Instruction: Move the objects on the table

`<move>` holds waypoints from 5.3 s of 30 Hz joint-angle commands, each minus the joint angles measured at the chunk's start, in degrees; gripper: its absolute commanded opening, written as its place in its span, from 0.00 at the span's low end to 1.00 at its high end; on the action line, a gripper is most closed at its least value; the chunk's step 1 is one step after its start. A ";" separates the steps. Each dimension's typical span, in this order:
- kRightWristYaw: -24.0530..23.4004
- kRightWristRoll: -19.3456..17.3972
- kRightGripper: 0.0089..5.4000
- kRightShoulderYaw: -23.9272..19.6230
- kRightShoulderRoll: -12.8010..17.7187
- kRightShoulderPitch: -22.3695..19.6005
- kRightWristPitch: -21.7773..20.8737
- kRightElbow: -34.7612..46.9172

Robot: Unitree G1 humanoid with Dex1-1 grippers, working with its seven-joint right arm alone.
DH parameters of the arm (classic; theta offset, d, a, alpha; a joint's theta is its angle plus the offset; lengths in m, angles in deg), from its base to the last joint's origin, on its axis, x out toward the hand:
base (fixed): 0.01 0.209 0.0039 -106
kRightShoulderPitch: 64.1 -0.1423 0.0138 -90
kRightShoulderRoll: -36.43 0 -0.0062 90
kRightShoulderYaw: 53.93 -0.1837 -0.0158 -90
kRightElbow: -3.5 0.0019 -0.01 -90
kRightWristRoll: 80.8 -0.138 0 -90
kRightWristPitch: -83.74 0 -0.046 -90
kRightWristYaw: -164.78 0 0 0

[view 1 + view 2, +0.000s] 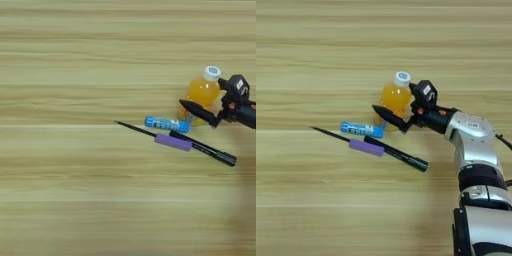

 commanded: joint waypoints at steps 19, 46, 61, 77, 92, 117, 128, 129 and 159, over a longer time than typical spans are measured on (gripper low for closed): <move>-1.94 -5.83 0.99 -3.28 1.66 -5.58 2.61 8.61; -1.93 -14.13 0.99 -6.71 2.42 -1.81 11.12 27.57; 2.66 -17.17 0.99 -8.80 7.80 7.81 16.13 42.12; 16.33 -16.76 0.99 -7.34 11.06 20.82 14.99 40.19; 15.93 -3.91 0.99 -1.09 10.73 18.05 1.44 20.09; 9.72 3.09 0.99 3.91 9.02 12.17 -8.90 4.29; 9.49 3.66 0.93 5.04 8.99 11.19 -9.58 1.43; 9.66 3.58 0.91 5.12 8.99 11.16 -9.48 1.32; 12.95 3.21 0.30 5.87 8.93 11.28 -6.35 0.27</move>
